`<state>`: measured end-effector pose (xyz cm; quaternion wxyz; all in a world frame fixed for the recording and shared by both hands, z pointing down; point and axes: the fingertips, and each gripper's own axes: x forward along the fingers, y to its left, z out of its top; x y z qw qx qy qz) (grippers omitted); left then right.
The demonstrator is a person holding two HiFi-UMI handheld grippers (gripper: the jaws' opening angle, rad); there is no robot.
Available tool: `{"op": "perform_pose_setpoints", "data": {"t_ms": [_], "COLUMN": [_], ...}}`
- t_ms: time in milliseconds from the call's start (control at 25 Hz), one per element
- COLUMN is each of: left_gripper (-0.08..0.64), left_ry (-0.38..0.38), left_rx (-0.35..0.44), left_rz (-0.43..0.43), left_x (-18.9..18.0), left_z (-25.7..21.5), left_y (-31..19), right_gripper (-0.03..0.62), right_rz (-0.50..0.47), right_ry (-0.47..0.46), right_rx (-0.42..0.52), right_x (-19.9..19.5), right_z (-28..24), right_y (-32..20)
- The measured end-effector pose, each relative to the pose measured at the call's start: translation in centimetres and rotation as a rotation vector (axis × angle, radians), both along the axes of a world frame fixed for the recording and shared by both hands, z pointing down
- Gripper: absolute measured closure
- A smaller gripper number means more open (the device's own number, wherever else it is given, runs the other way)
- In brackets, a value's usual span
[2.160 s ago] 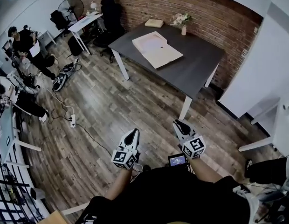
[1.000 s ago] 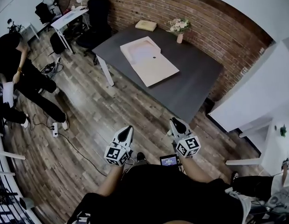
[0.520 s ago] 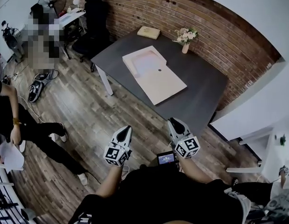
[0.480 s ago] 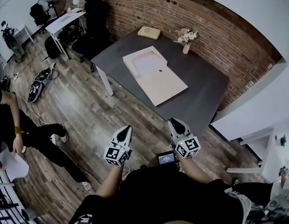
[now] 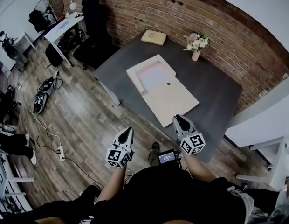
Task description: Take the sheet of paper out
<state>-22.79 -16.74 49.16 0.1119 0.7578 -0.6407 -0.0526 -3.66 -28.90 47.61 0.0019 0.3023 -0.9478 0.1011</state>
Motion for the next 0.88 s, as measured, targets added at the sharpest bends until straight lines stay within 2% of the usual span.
{"op": "perform_pose_setpoints", "data": {"t_ms": [280,440,680,880], "left_gripper": [0.561,0.549,0.515,0.503], "left_ry": [-0.042,-0.083,-0.184,-0.252], "left_rx": [-0.055,-0.065,-0.069,-0.199], "left_rz": [0.04,0.092,0.183,0.313], "left_x": [-3.6,-3.3,-2.8,-2.9], "left_z": [0.3,0.1,-0.2,2.3], "left_y": [-10.3,-15.3,-22.5,-27.7], "right_gripper": [0.532,0.532,0.532,0.532], "right_rz": [0.017,0.035,0.065,0.108], "right_ry": [-0.027,-0.018,-0.015,0.017], "right_rx": [0.024,0.021,0.004,-0.011], "right_x": [-3.1,-2.8,-2.4,-2.7], "right_z": [-1.3,-0.5,0.7,2.0], "right_y": [-10.9,-14.8,-18.7,-19.8]}}
